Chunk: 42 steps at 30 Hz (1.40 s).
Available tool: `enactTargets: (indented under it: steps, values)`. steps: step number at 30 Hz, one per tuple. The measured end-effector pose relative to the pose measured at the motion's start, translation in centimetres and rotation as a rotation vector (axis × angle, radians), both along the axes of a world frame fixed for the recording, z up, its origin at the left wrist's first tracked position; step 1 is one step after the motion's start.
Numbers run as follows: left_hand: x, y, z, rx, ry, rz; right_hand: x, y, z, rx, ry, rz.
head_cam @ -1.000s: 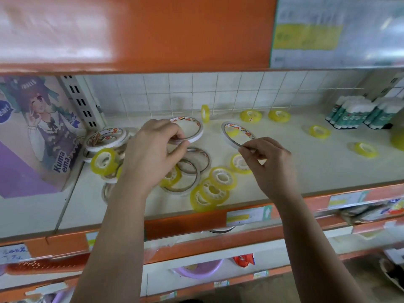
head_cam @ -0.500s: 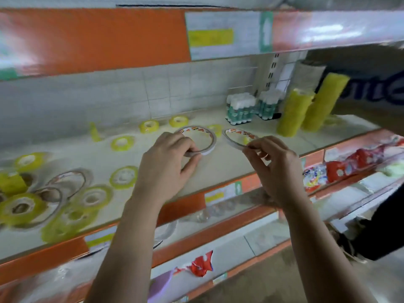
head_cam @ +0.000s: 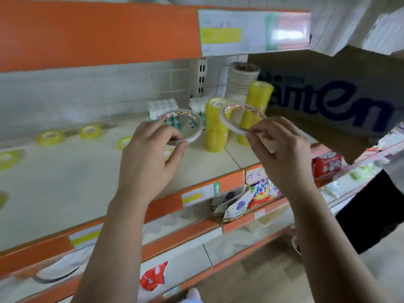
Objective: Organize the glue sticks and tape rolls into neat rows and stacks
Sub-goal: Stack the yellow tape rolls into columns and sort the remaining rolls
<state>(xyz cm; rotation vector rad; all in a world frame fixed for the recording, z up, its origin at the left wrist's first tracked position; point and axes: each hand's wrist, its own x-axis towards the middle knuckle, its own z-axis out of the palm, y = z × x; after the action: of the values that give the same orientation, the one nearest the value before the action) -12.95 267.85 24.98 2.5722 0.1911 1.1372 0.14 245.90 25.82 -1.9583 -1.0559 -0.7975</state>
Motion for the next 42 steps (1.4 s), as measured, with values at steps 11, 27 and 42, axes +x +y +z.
enactTargets:
  steps: [11, 27, 42]
  values:
    - [9.9, -0.6, 2.9, 0.012, -0.082, 0.005, 12.6, -1.2, 3.7, 0.093, -0.11, -0.042]
    - [17.6, -3.7, 4.2, -0.223, 0.024, 0.315, 27.1, 3.8, 3.2, 0.07, 0.052, 0.263]
    - [18.9, -4.5, 3.9, -0.164, -0.061, 0.282, 30.4, 6.7, 1.5, 0.059, 0.1, 0.359]
